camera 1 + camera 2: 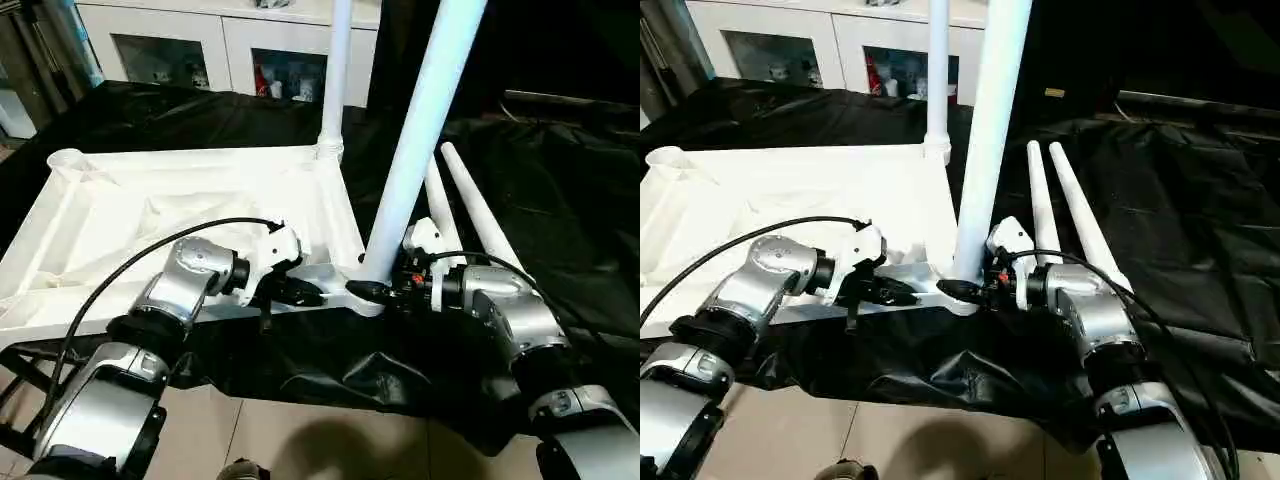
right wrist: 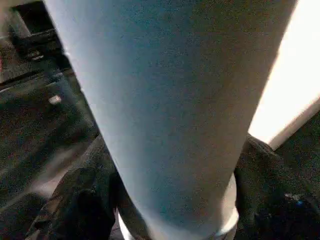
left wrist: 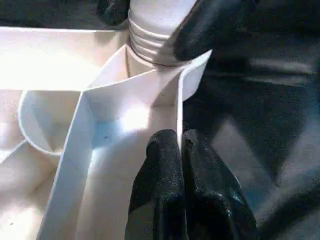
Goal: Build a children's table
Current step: Rotate leg to tighten
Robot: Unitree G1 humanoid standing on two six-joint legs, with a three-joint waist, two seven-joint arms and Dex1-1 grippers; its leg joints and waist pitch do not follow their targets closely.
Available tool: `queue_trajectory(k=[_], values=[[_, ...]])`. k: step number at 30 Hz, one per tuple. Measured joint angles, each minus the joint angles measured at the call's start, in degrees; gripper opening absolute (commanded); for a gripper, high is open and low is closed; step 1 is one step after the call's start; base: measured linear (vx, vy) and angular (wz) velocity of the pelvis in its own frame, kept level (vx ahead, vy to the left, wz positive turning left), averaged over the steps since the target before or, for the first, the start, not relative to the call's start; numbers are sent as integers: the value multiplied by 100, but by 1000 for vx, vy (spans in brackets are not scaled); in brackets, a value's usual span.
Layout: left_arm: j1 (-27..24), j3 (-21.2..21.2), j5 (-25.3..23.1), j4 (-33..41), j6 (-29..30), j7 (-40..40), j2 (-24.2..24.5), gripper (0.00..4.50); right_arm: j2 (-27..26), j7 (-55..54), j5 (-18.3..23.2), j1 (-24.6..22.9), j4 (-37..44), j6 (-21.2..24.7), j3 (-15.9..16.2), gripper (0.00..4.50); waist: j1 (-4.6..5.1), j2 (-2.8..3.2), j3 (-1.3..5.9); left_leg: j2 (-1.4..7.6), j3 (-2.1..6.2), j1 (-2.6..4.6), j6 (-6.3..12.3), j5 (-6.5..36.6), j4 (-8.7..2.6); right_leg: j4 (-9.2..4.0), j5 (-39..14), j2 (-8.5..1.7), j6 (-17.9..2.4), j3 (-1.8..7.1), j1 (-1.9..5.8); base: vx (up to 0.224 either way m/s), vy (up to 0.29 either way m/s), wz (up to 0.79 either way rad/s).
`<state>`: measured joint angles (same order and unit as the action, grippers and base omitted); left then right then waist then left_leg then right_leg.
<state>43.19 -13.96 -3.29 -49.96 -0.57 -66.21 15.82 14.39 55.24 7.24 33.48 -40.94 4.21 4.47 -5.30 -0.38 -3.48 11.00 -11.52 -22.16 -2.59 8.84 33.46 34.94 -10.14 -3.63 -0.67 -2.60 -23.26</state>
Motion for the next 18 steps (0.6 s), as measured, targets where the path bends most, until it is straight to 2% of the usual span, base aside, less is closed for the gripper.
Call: queue_trajectory(k=[5,12,14,16,18], values=[[434,105,-150,-658,169,1414,-551,0,-472,-2017,-128,466,-839,-225,-420,267,58,-2,-2,-1,0,-3,0,0,10,2,6,-1,-6,2,-6,0,0,0],[723,202,-154,-1014,335,2261,-1005,0,-921,-3450,-77,732,-1157,-269,-861,266,63,0,-1,-2,0,-15,1,1,-13,-8,-3,1,3,1,-19,0,0,0],[730,203,-158,-1034,295,2291,-1027,0,-951,-3516,-74,731,-1204,-369,-896,336,45,1,-1,-2,-1,-18,5,3,-16,-14,-5,1,2,0,-21,0,0,0],[730,207,-167,-1054,242,2355,-1025,0,-981,-3508,-59,730,-1230,-413,-907,336,39,0,-1,-1,-1,-18,6,3,-15,-14,-5,1,2,-1,-21,0,0,0],[730,243,-202,-1073,179,2498,-1019,0,-1035,-3474,-56,686,-1304,-448,-907,363,92,0,-1,-1,-2,-17,5,3,-11,-12,-4,1,2,0,-20,0,0,0]])
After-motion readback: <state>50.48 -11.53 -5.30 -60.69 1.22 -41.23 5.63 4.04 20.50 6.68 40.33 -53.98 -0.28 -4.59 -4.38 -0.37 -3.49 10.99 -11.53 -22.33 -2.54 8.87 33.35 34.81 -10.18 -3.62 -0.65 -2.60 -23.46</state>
